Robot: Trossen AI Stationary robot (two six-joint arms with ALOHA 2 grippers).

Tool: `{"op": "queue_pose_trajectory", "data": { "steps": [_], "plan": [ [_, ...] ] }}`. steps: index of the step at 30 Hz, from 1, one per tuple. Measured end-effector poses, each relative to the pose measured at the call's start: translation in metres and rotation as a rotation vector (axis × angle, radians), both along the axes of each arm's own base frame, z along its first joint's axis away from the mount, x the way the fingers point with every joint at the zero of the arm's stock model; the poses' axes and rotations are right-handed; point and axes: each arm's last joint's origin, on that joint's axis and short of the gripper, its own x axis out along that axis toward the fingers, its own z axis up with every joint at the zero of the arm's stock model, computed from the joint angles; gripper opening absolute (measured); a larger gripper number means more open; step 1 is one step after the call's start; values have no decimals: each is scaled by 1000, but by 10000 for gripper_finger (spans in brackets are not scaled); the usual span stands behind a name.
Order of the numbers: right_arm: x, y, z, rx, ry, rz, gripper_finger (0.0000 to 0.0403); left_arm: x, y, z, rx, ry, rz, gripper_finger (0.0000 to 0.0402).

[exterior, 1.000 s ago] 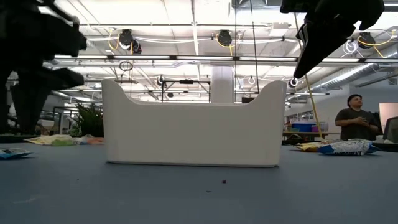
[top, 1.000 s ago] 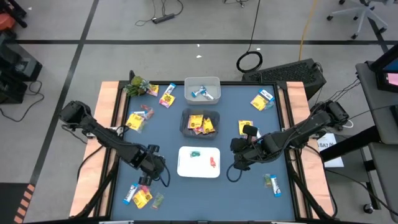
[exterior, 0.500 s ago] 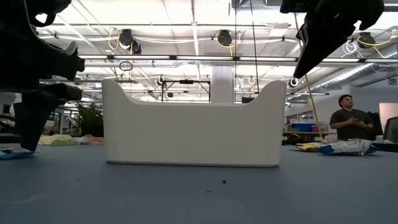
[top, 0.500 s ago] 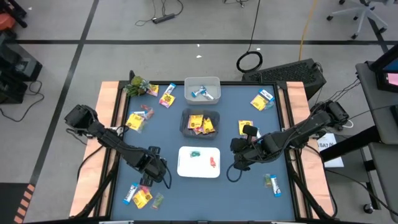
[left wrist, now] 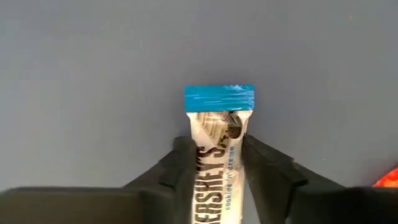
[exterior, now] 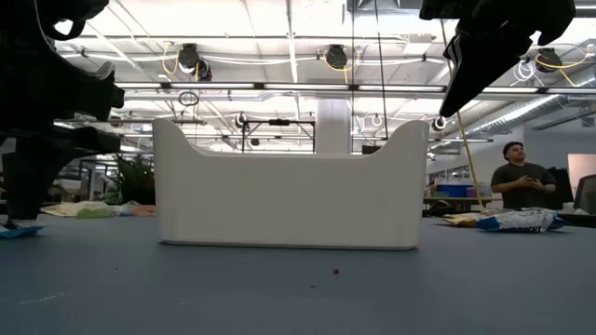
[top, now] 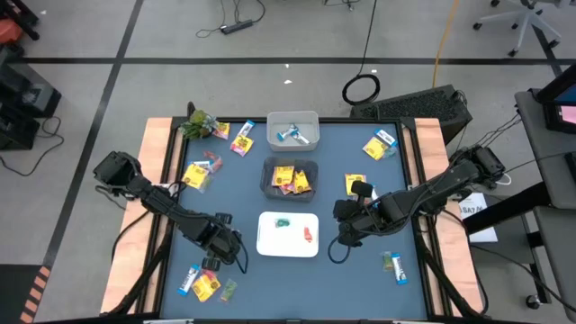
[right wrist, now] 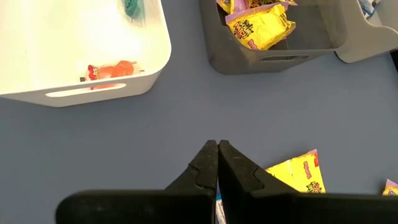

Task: Sort candy
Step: Put the white chocolate bar into the gray bin

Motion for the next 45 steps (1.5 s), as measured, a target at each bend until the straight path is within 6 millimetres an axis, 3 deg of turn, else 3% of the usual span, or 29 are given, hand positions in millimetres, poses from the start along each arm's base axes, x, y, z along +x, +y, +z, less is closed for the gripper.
{"op": "queue_pose_trajectory", "data": {
  "steps": [6,17,24,31,37,45],
  "plan": [
    [0,0,0,0,0,0,0,5,-3,9,14,-4,-44,76],
    [0,0,0,-1,0,0,0,7,5,26,130,58,-66,69],
    [0,0,0,-1,0,0,0,14,22,30,209,63,-54,69],
    [0,0,0,-1,0,0,0,25,62,32,361,68,35,64],
    [0,0,0,-1,0,0,0,30,112,42,497,68,99,39],
    [0,0,0,-1,0,0,0,27,167,69,478,-69,223,30]
  ]
}}
